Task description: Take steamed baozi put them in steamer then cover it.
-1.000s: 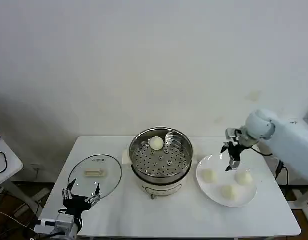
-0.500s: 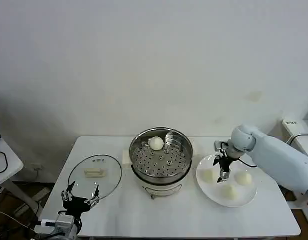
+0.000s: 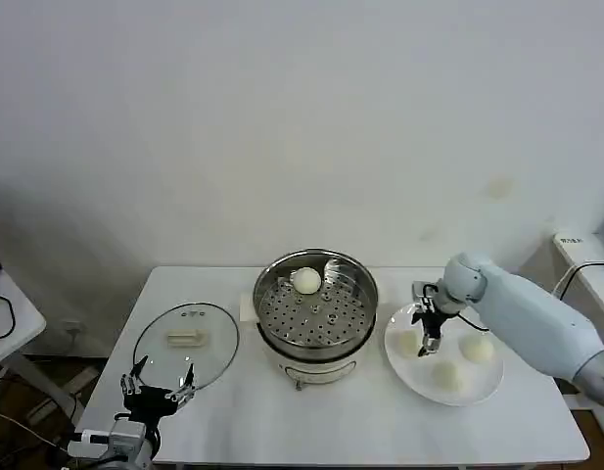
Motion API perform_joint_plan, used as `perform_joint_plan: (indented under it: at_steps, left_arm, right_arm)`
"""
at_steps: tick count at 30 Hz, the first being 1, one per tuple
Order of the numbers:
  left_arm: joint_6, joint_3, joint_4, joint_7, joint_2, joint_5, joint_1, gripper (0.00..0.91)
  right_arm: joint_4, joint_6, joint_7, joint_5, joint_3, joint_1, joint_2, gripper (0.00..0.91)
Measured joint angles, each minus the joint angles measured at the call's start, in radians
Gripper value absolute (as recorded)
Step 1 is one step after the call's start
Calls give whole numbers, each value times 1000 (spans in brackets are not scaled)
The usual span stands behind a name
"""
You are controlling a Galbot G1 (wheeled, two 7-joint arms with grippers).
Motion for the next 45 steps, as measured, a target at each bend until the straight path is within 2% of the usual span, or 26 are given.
perform_joint_plan:
  at_steps: [13, 15, 23, 36, 45]
  left_arm:
    - [0, -8, 3, 1, -2, -3, 0, 907]
    - [-1, -6, 3, 0, -3, -3, 1, 907]
    - [-1, -6, 4, 0, -2, -3, 1, 907]
    - [-1, -2, 13, -1, -8, -2, -7, 907]
    - [5, -5, -6, 4, -13, 0, -7, 907]
  right_arm:
    - [-24, -2, 6, -8, 6, -10, 24, 907]
    - [-26, -4, 9, -8, 6, -12, 26, 725]
    - [-28, -6, 9, -8, 13, -20, 24, 625]
    - [-1, -15, 10, 14, 7, 9, -1, 635]
    - [58, -30, -2, 74, -39, 132, -40, 635]
